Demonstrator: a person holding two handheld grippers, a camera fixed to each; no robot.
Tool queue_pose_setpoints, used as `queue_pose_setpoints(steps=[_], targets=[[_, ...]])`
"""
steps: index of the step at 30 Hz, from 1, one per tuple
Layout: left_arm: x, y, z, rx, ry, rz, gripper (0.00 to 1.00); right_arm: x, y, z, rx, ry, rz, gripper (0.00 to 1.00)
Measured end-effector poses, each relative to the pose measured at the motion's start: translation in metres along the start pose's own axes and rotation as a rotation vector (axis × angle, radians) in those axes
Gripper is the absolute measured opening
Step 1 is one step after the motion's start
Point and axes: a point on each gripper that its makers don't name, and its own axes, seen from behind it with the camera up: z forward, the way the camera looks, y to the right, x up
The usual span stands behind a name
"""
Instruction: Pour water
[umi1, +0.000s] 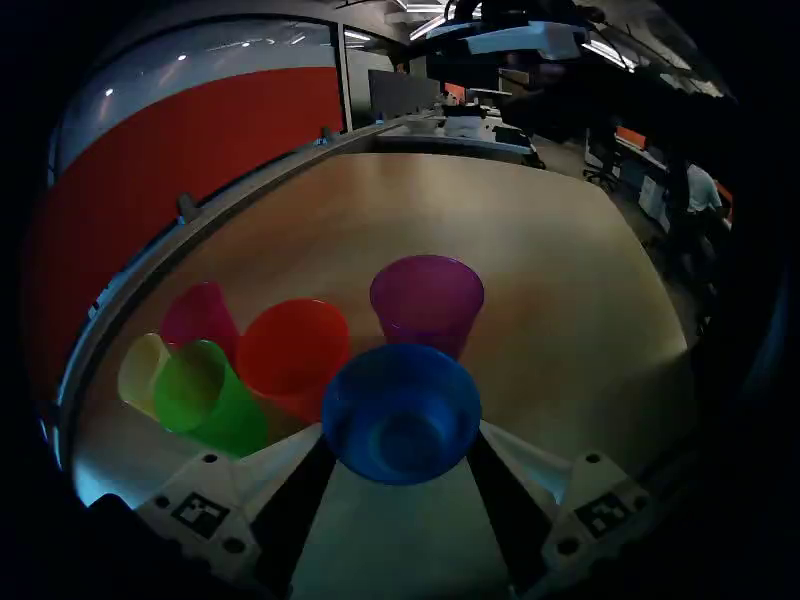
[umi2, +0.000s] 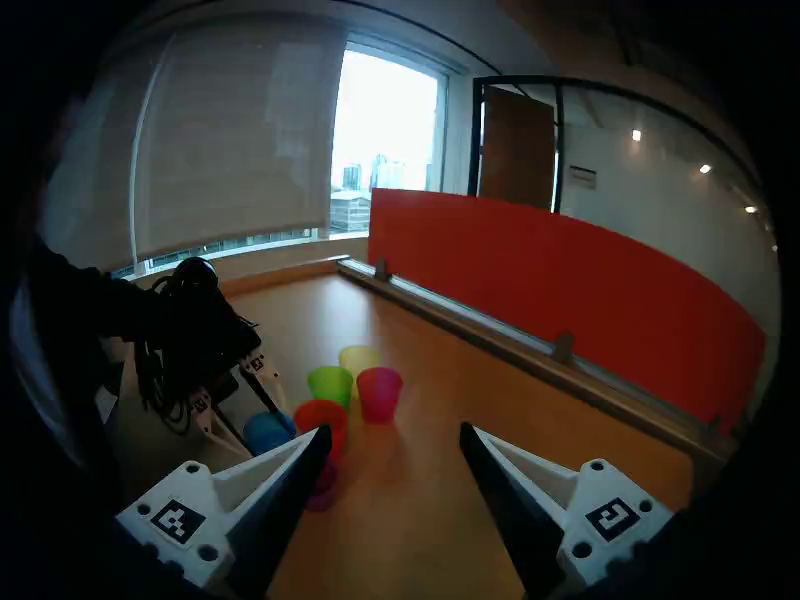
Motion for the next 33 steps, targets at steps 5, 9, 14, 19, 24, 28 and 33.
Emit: queue_pose_setpoints(steps=[5, 9, 14, 19, 24, 28, 33], targets=[[-0.001, 0.003, -0.003, -0.007, 0.002, -0.002, 0.83, 0.0, 0.001, 0.001, -0.002, 0.003, 0.001, 0.99], [0.001, 0.004, -0.007, -0.004, 0.011, -0.004, 0.83, 0.001, 0.0, 0.002, 0.001, 0.006, 0.006, 1.0], [0.003, 0.003, -0.014, 0.006, 0.033, -0.02, 0.83, 0.002, 0.0, 0.004, 0.001, 0.007, 0.006, 1.0], [0.006, 0.002, -0.022, 0.019, 0.049, -0.032, 0.82, 0.001, -0.001, 0.005, 0.002, 0.008, 0.007, 1.0], [0.01, 0.001, -0.028, 0.032, 0.07, -0.043, 0.83, 0.003, -0.002, 0.007, 0.006, 0.008, 0.006, 0.99], [0.014, 0.0, -0.034, 0.044, 0.088, -0.059, 0.83, 0.003, -0.003, 0.009, 0.008, 0.007, 0.003, 0.99], [0.017, -0.003, -0.044, 0.068, 0.106, -0.063, 0.83, 0.006, -0.004, 0.011, 0.014, 0.005, 0.002, 0.99]])
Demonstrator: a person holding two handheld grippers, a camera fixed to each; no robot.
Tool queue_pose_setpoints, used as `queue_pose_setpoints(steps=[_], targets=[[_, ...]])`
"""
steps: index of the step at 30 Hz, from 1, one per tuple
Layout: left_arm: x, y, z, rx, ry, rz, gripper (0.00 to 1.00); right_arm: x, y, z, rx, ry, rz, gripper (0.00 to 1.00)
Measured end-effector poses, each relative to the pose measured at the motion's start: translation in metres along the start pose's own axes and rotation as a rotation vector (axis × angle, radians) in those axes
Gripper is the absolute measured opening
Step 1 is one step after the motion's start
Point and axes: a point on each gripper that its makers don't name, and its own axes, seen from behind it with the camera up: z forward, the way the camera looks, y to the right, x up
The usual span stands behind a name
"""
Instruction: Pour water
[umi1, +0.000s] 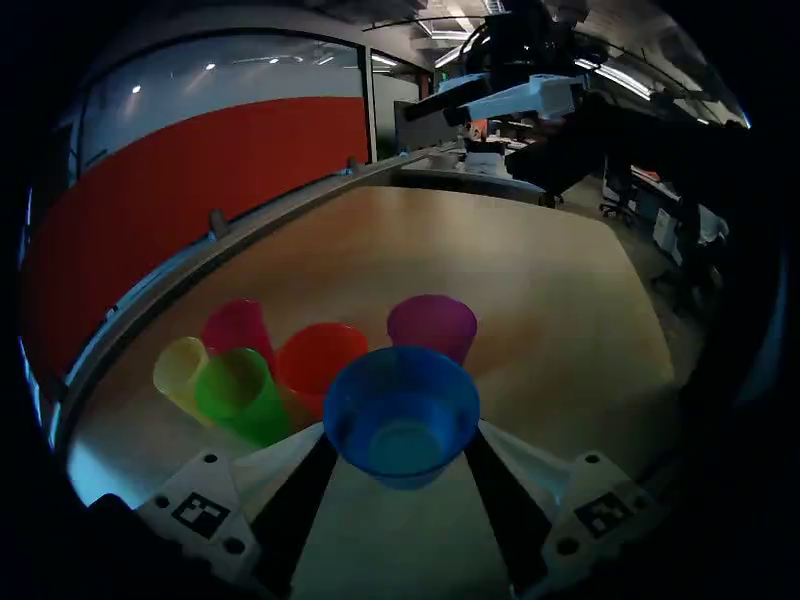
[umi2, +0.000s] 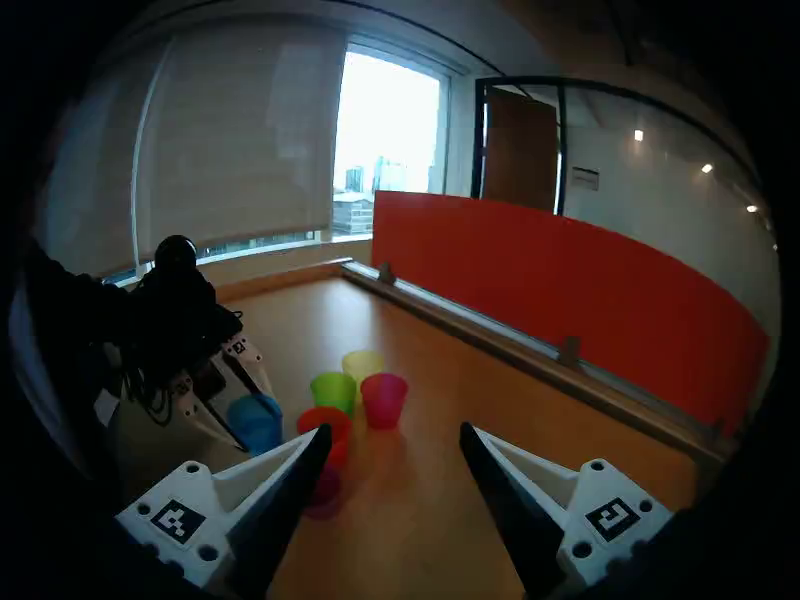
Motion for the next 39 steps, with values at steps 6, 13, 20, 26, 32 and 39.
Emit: queue_pose_setpoints(steps=[6, 13, 20, 26, 32, 39], targets=[[0.007, -0.004, -0.011, 0.027, 0.018, 0.0, 0.83, 0.003, -0.002, 0.005, 0.007, -0.002, -0.004, 0.99], [0.017, -0.011, -0.024, 0.058, 0.057, -0.011, 0.83, 0.006, -0.006, 0.013, 0.02, -0.003, -0.011, 0.99], [0.027, -0.019, -0.037, 0.093, 0.094, -0.025, 0.83, 0.009, -0.009, 0.02, 0.032, -0.001, -0.011, 0.99], [0.037, -0.026, -0.048, 0.12, 0.126, -0.032, 0.83, 0.011, -0.011, 0.026, 0.04, -0.002, -0.015, 1.0], [0.046, -0.032, -0.059, 0.145, 0.154, -0.028, 0.83, 0.012, -0.013, 0.031, 0.047, 0.0, -0.017, 1.0], [0.058, -0.038, -0.074, 0.177, 0.197, -0.033, 0.83, 0.013, -0.013, 0.038, 0.054, 0.001, -0.019, 0.99]])
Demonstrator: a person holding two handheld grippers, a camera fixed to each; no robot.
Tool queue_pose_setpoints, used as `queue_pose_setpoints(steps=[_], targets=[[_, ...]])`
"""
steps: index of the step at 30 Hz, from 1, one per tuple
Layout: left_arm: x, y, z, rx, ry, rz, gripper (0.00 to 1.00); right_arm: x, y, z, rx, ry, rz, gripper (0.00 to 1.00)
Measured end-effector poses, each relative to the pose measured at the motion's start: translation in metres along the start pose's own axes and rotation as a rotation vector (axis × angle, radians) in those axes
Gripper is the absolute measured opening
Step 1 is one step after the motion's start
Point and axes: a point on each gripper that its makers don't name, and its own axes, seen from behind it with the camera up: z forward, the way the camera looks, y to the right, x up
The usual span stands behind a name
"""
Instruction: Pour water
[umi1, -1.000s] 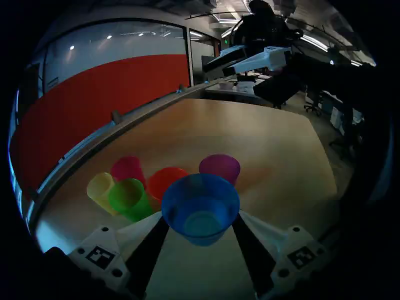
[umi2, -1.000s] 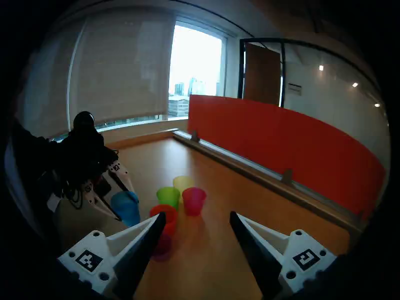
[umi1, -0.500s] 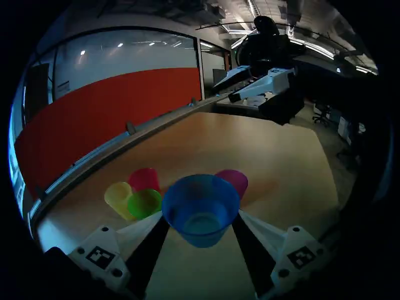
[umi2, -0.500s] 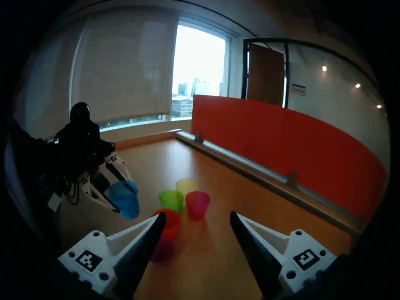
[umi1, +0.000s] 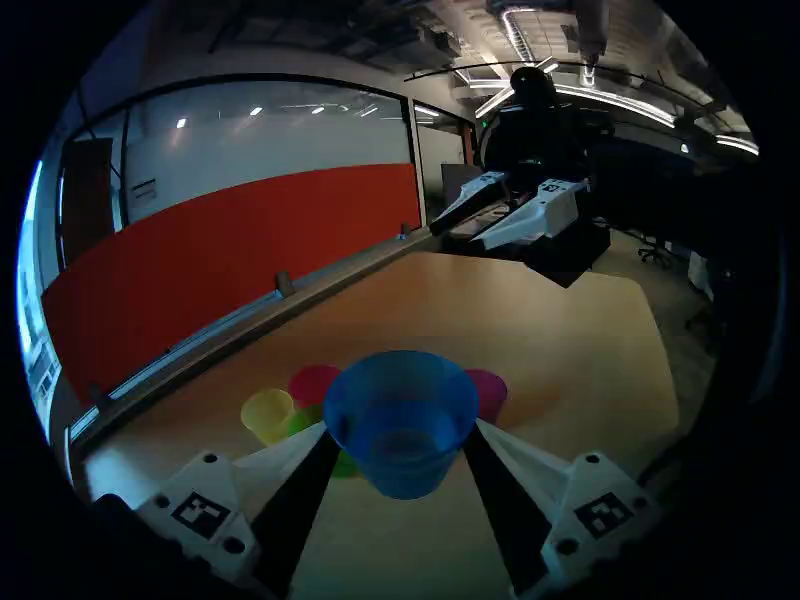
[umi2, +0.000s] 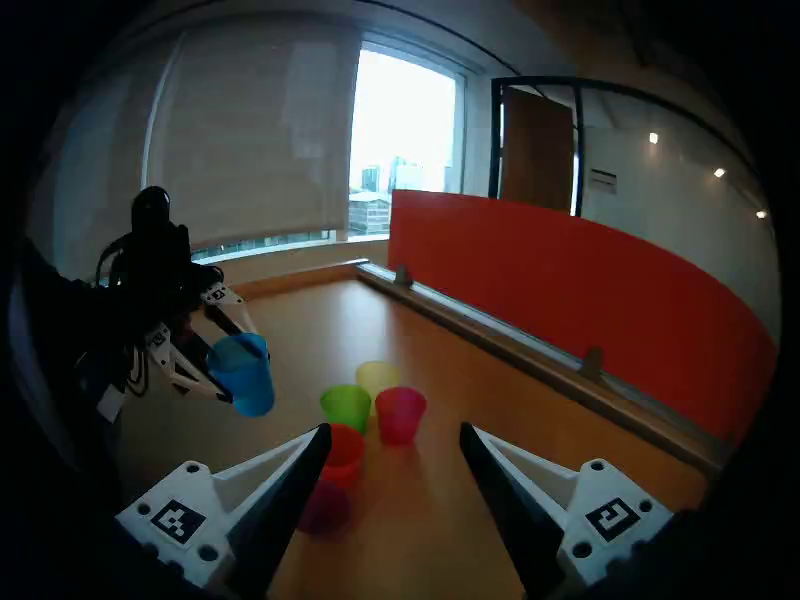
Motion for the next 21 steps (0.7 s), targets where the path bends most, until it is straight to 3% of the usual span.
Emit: queue_pose_setpoints(steps=[21], targets=[[0.034, -0.025, -0.033, 0.075, 0.114, -0.037, 0.83, 0.001, -0.007, 0.03, 0.042, -0.009, -0.009, 0.99]])
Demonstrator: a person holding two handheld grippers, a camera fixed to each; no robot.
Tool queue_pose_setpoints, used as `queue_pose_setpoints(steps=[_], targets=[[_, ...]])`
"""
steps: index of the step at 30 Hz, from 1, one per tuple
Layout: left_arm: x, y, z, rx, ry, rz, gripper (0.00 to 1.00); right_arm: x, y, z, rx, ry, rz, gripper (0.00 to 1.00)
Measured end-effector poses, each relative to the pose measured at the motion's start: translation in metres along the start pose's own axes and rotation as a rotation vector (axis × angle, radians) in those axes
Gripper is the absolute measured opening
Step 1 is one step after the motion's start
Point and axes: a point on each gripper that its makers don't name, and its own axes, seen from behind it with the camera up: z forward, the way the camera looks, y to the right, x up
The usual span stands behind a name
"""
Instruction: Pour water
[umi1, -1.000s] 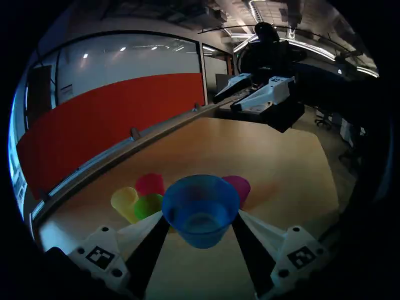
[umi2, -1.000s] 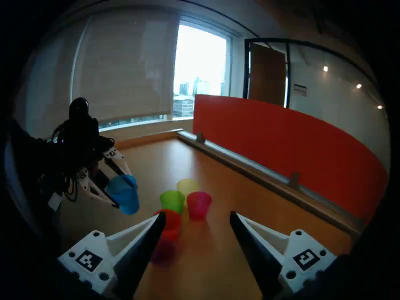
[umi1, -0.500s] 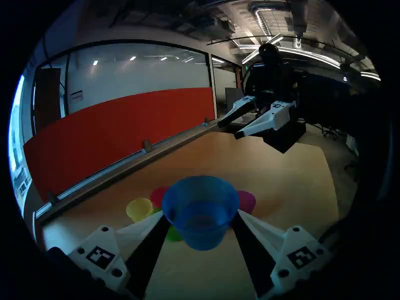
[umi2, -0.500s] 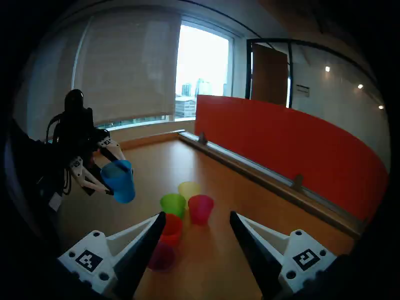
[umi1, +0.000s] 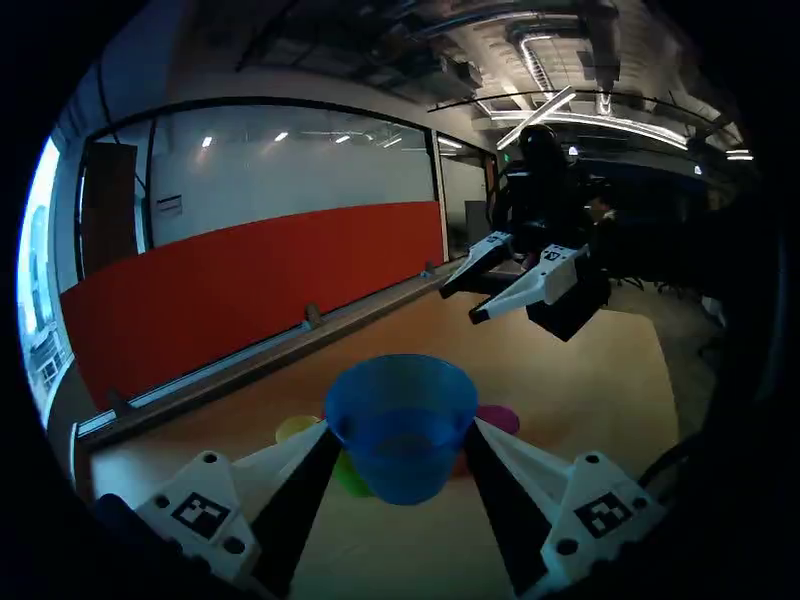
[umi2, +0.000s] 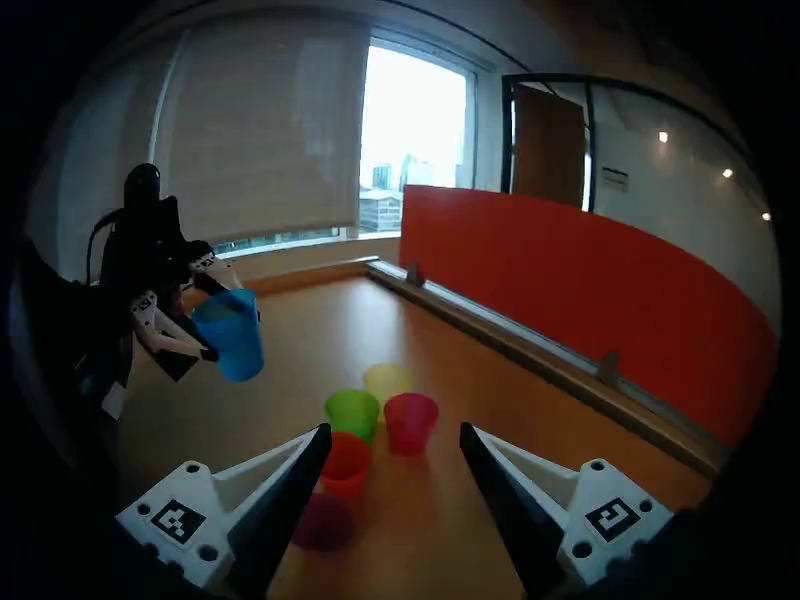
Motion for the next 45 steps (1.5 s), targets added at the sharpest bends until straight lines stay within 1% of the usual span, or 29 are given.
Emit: queue_pose_setpoints(steps=[9, 17, 24, 30, 45], targets=[[0.012, -0.009, -0.009, 0.03, 0.049, -0.024, 0.83, 0.003, -0.005, 0.012, 0.022, -0.007, -0.006, 0.99], [0.021, -0.018, -0.014, 0.05, 0.093, -0.058, 0.82, 0.002, -0.008, 0.022, 0.041, -0.016, -0.011, 0.99], [0.029, -0.023, -0.02, 0.078, 0.122, -0.041, 0.82, -0.002, -0.012, 0.032, 0.064, -0.033, -0.018, 0.99], [0.036, -0.026, -0.025, 0.09, 0.15, -0.041, 0.82, -0.003, -0.017, 0.044, 0.089, -0.053, -0.031, 0.99], [0.038, -0.034, -0.033, 0.113, 0.166, -0.046, 0.82, -0.009, -0.025, 0.071, 0.14, -0.117, -0.067, 0.99]])
